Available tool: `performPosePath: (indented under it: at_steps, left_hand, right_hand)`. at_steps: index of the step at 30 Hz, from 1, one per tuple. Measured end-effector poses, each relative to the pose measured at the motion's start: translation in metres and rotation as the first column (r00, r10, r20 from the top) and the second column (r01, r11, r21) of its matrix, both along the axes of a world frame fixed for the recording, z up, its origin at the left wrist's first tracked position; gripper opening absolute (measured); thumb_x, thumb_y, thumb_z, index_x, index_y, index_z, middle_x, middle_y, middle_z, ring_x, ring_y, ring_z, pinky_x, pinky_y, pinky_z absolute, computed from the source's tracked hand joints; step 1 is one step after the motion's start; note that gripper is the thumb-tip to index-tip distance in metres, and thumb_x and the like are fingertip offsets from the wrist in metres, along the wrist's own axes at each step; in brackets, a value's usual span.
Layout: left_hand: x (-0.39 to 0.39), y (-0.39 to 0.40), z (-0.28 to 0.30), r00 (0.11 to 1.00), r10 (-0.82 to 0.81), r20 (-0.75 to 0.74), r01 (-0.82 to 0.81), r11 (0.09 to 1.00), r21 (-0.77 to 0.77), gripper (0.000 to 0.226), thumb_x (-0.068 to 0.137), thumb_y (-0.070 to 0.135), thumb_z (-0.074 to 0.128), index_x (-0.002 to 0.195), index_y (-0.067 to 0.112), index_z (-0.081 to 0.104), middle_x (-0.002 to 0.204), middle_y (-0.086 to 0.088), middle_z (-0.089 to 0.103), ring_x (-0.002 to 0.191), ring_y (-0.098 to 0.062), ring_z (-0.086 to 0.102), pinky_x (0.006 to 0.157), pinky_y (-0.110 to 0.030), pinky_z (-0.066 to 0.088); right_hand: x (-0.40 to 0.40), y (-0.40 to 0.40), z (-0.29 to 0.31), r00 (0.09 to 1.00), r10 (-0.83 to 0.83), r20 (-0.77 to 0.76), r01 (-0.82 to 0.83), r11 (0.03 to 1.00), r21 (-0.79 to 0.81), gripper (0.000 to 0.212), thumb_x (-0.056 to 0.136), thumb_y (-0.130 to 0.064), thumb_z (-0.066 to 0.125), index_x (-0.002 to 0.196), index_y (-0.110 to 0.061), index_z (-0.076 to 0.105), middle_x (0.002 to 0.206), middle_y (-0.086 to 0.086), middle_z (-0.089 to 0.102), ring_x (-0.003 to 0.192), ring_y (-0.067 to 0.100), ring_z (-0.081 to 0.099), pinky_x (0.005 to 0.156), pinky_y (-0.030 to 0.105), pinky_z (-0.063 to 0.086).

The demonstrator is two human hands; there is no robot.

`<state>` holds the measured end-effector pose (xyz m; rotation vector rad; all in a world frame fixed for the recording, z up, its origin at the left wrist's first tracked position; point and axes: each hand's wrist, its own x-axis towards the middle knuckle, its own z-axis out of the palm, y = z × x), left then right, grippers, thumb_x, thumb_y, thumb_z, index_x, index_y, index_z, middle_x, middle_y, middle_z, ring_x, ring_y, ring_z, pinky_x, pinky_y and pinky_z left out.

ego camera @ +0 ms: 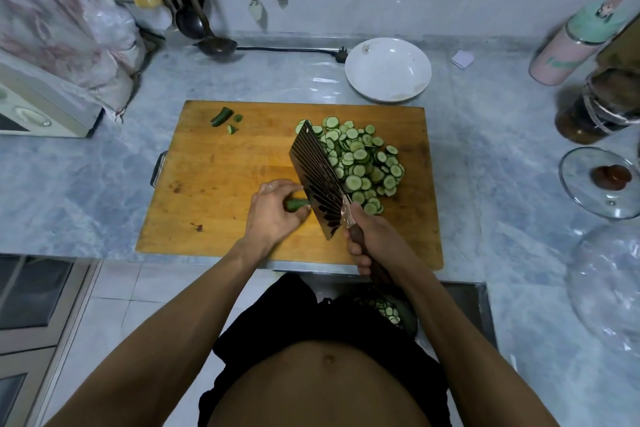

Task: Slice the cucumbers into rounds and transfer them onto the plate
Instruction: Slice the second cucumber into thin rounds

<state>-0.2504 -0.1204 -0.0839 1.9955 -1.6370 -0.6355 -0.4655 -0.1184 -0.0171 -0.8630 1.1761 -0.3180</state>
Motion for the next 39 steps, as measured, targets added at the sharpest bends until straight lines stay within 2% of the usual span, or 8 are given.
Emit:
performPosePath:
  at_steps: [3, 8, 12, 23, 26, 32, 35, 39]
  left_hand:
    - [0.005, -0.002, -0.003, 0.999, 0.037, 0.000, -0.037, 0.999, -0.004, 0.022, 0.084, 0.025, 0.073, 0.104, 0.016, 0.073, 0.105, -0.002, 0.069, 0.103, -0.023, 0.058, 0.087, -0.030, 0.046]
    - [0.047, -0.006, 0.000, 0.973, 0.220, -0.071, -0.224, 0.974, -0.042, 0.023, 0.089, 0.034, 0.068, 0.108, 0.021, 0.072, 0.109, 0.002, 0.072, 0.102, -0.018, 0.063, 0.088, -0.033, 0.052]
    - [0.103, -0.031, 0.017, 0.950, 0.311, -0.030, -0.312, 0.946, -0.089, 0.023, 0.093, 0.032, 0.062, 0.112, 0.021, 0.071, 0.110, -0.001, 0.072, 0.101, -0.020, 0.066, 0.085, -0.033, 0.055]
    - [0.158, -0.110, 0.025, 0.956, 0.219, 0.197, -0.226, 0.974, 0.016, 0.027, 0.092, 0.032, 0.064, 0.117, 0.021, 0.067, 0.110, -0.006, 0.071, 0.093, -0.025, 0.065, 0.078, -0.037, 0.057]
    - [0.159, -0.105, 0.027, 0.962, 0.187, 0.199, -0.174, 0.981, -0.081, 0.028, 0.091, 0.029, 0.062, 0.115, 0.017, 0.068, 0.112, -0.007, 0.067, 0.099, -0.026, 0.061, 0.080, -0.035, 0.055]
    - [0.140, -0.077, 0.036, 0.998, 0.061, 0.003, -0.058, 0.956, -0.286, 0.021, 0.092, 0.017, 0.062, 0.111, 0.013, 0.071, 0.112, -0.002, 0.069, 0.105, -0.016, 0.059, 0.092, -0.030, 0.048]
    - [0.124, -0.058, 0.031, 0.985, 0.103, -0.137, -0.136, 0.958, -0.252, 0.020, 0.092, 0.013, 0.064, 0.110, 0.012, 0.071, 0.108, 0.000, 0.068, 0.096, -0.009, 0.059, 0.087, -0.022, 0.046]
    - [0.103, -0.045, 0.024, 0.978, 0.114, -0.173, -0.153, 0.961, -0.232, 0.021, 0.089, 0.007, 0.064, 0.108, 0.010, 0.073, 0.100, -0.005, 0.069, 0.086, -0.016, 0.061, 0.079, -0.023, 0.046]
  right_hand:
    - [0.009, -0.004, 0.001, 1.000, 0.001, 0.021, 0.000, 1.000, -0.014, 0.061, 0.096, -0.065, 0.037, 0.081, -0.008, 0.052, 0.053, 0.001, 0.044, 0.038, 0.014, 0.036, 0.040, 0.023, 0.033]
    - [0.025, -0.020, 0.010, 0.999, 0.038, 0.006, -0.038, 0.998, -0.057, 0.059, 0.097, -0.065, 0.035, 0.082, -0.010, 0.053, 0.056, 0.001, 0.045, 0.041, 0.013, 0.038, 0.042, 0.023, 0.034]
    - [0.039, -0.035, 0.017, 0.998, 0.059, -0.012, -0.060, 0.990, -0.124, 0.063, 0.090, -0.071, 0.039, 0.077, -0.011, 0.053, 0.059, 0.004, 0.047, 0.042, 0.015, 0.039, 0.042, 0.025, 0.035]
    - [0.067, -0.058, 0.019, 0.987, 0.026, -0.159, -0.059, 0.976, -0.209, 0.057, 0.094, -0.066, 0.047, 0.064, -0.018, 0.055, 0.059, 0.006, 0.050, 0.044, 0.019, 0.044, 0.047, 0.029, 0.037]
    - [0.069, -0.058, 0.023, 0.985, 0.036, -0.171, -0.078, 0.966, -0.246, 0.055, 0.099, -0.056, 0.047, 0.067, -0.012, 0.053, 0.056, 0.006, 0.048, 0.042, 0.020, 0.043, 0.049, 0.034, 0.037]
    - [0.066, -0.042, 0.027, 0.973, 0.056, -0.224, -0.123, 0.946, -0.299, 0.053, 0.102, -0.050, 0.045, 0.070, -0.008, 0.050, 0.053, 0.007, 0.047, 0.044, 0.025, 0.045, 0.052, 0.043, 0.040]
    - [0.067, -0.029, 0.030, 0.976, 0.037, -0.215, -0.094, 0.961, -0.261, 0.054, 0.102, -0.049, 0.044, 0.070, -0.006, 0.052, 0.055, 0.010, 0.049, 0.043, 0.024, 0.045, 0.050, 0.040, 0.039]
    - [0.071, -0.012, 0.022, 0.977, 0.044, -0.206, -0.092, 0.969, -0.228, 0.057, 0.103, -0.049, 0.042, 0.067, -0.005, 0.052, 0.055, 0.014, 0.050, 0.042, 0.026, 0.046, 0.051, 0.041, 0.038]
